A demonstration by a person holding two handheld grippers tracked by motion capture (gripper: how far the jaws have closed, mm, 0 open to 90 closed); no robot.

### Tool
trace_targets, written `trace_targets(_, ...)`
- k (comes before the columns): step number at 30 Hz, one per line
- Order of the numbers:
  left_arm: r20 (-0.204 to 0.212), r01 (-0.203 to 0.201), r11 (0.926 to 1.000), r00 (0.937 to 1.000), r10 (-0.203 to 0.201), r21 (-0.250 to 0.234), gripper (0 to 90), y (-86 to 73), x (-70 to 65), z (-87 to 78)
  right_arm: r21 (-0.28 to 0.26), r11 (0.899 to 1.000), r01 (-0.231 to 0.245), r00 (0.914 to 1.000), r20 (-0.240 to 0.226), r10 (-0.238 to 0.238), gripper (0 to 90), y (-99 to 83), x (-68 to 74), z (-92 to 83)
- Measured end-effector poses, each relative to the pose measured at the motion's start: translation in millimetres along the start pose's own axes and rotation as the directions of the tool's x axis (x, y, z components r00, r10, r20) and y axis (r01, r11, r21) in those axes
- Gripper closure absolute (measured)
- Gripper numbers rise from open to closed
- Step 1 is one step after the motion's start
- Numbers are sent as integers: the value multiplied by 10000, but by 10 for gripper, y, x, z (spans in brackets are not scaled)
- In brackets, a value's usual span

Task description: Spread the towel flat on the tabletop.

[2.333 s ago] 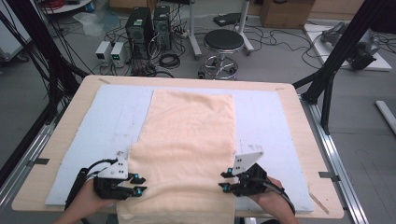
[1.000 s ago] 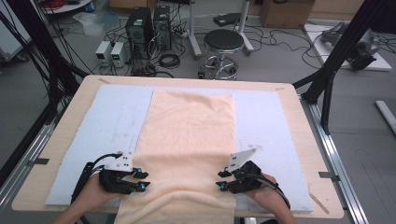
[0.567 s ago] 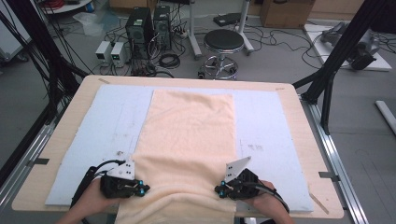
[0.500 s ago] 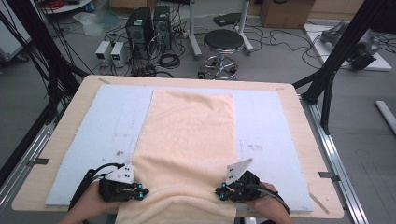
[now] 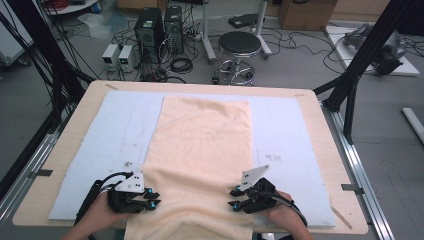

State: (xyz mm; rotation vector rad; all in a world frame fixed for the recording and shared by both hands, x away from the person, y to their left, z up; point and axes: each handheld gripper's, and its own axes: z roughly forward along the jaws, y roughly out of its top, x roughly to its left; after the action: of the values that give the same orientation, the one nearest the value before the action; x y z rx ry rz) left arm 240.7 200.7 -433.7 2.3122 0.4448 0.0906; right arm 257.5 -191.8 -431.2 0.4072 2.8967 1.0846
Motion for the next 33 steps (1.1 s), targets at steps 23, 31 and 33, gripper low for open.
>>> trace_targets(23, -1928, 821, 9877, 9754, -1071, -1332, 614, 196, 469, -42, -598, 9948, -822, 9788, 1830, 919, 583, 179, -486, -168)
trace_targets(31, -2505, 1562, 9847, 9529, -1709, -775, 583, 123, 735, 112, -452, 9769, -2087, 9381, 2733, 2130, 437, 57, -858, -33)
trace_targets(33, -2463, 1569, 9848, 9541, -1706, -745, 579, 117, 748, 104, -482, 9773, -2064, 9403, 2665, 2117, 440, 36, -908, -20)
